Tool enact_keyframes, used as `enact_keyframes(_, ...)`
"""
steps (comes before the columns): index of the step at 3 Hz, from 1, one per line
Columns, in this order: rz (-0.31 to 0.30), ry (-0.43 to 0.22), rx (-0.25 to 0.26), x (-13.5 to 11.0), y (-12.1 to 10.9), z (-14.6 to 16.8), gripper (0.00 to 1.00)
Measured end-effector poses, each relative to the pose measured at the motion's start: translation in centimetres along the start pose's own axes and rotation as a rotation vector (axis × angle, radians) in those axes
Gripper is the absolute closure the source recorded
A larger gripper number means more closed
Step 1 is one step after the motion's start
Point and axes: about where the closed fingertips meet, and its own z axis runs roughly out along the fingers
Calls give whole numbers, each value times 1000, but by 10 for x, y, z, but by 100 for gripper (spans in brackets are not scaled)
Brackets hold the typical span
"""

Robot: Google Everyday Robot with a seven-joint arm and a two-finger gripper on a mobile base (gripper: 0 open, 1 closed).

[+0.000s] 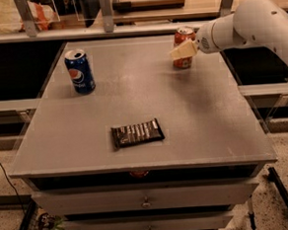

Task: Move coke can near pepsi can

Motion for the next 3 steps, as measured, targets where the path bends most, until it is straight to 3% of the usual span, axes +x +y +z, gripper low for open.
enact_keyframes(2,2,-13,-30,-3,3,9,65)
enact_keyframes(3,-25,-31,-47,-16,7,0,88)
